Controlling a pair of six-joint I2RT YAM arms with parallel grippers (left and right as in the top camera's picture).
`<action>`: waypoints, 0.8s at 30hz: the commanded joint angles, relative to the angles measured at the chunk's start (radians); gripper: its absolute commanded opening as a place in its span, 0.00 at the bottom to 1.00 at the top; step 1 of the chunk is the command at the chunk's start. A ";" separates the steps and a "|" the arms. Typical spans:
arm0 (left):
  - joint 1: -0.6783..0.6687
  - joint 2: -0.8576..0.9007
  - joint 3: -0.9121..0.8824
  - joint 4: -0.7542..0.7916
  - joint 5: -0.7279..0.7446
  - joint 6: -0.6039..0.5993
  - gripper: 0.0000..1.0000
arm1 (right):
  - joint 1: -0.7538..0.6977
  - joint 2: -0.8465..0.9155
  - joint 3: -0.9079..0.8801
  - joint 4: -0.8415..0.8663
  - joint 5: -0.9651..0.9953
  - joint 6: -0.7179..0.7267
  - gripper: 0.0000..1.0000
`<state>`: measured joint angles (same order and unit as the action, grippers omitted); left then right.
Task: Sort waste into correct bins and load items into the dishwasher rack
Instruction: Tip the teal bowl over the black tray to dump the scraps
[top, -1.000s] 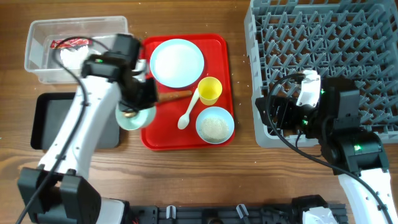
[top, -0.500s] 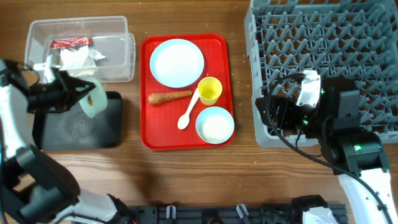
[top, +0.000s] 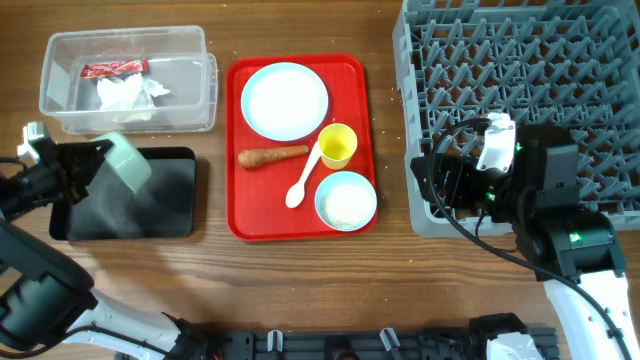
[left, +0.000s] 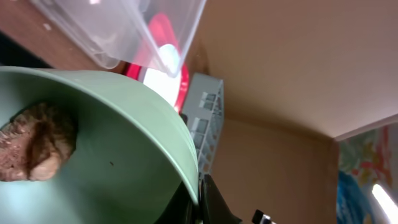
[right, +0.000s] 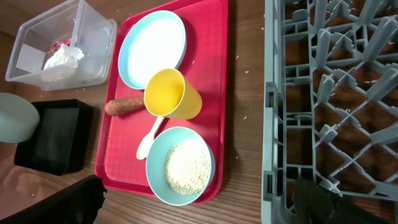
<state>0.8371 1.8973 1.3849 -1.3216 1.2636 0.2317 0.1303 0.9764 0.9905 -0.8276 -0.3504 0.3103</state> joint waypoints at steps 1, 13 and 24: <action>0.003 0.007 0.008 0.000 0.099 -0.008 0.04 | 0.002 0.002 0.019 -0.003 0.013 0.003 1.00; 0.099 0.009 0.008 0.011 0.037 -0.007 0.04 | 0.002 0.002 0.019 -0.057 0.043 0.000 1.00; 0.110 0.019 0.008 0.087 0.108 -0.045 0.04 | 0.002 0.002 0.019 -0.055 0.043 0.000 1.00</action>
<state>0.9455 1.8999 1.3842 -1.3525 1.3994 0.2306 0.1303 0.9764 0.9905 -0.8829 -0.3237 0.3099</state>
